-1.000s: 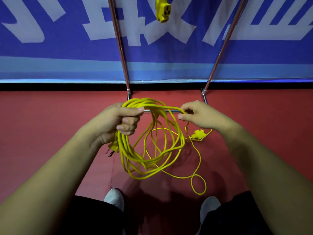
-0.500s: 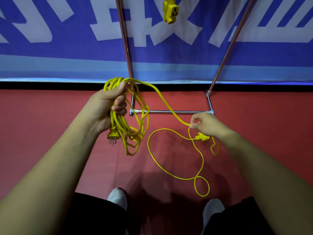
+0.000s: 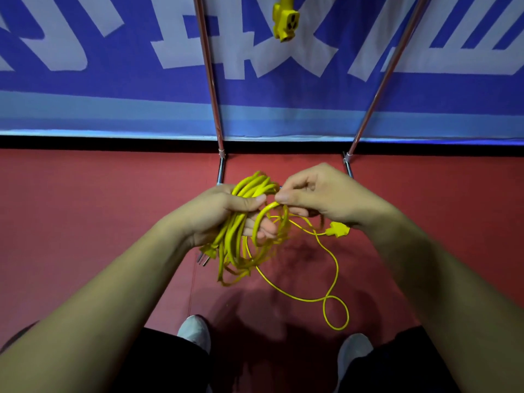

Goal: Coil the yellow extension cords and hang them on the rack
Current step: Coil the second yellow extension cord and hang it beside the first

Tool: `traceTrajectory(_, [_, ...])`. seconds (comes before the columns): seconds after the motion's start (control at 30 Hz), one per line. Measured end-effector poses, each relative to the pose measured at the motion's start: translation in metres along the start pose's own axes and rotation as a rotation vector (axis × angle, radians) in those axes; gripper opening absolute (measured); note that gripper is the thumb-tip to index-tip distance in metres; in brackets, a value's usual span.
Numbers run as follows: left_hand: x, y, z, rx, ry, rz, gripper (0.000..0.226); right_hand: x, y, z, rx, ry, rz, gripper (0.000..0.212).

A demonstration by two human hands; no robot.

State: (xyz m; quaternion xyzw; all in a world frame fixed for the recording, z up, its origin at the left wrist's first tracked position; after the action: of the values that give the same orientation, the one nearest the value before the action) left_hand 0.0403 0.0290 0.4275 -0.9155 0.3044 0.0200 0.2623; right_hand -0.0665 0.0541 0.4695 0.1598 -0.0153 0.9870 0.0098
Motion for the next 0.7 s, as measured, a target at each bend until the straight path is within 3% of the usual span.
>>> traceTrajectory(0.1, [0.001, 0.006, -0.006, -0.026, -0.066, 0.028, 0.013, 0.017, 0.002, -0.025, -0.076, 0.035, 0.014, 0.016])
traceTrajectory(0.23, [0.020, 0.018, -0.004, 0.030, -0.185, -0.001, 0.015, 0.043, -0.008, -0.083, -0.184, -0.275, 0.136, 0.014])
traceTrajectory(0.33, [0.046, 0.029, 0.003, 0.041, -0.052, -0.113, 0.017, 0.061, -0.003, -0.097, -0.262, -0.061, -0.048, 0.009])
traceTrajectory(0.4, [0.057, 0.030, 0.006, 0.043, 0.012, -0.161, 0.024, 0.068, 0.004, -0.082, -0.222, 0.079, -0.188, 0.008])
traceTrajectory(0.47, [0.059, 0.028, 0.008, 0.053, 0.010, -0.176, 0.027, 0.071, 0.008, -0.061, -0.145, 0.070, -0.258, 0.009])
traceTrajectory(0.6, [0.047, 0.022, 0.007, 0.024, 0.038, -0.130, 0.049, 0.044, 0.003, -0.013, 0.035, -0.163, -0.167, 0.006])
traceTrajectory(0.7, [0.024, 0.014, 0.005, 0.025, -0.016, -0.059, 0.024, 0.007, 0.003, 0.008, 0.128, -0.234, -0.109, 0.003])
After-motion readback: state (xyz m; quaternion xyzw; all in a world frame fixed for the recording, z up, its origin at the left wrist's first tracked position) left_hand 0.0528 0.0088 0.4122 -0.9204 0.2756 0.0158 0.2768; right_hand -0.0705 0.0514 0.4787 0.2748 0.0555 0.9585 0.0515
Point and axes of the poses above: each hand's wrist, its own y-axis towards the middle knuckle, its own x-axis out of the back of the hand, z = x × y, the point moved 9 cm from there along y, towards the middle knuckle, and after that the axes turned 15 degrees about -z, right-handed, at the moved point
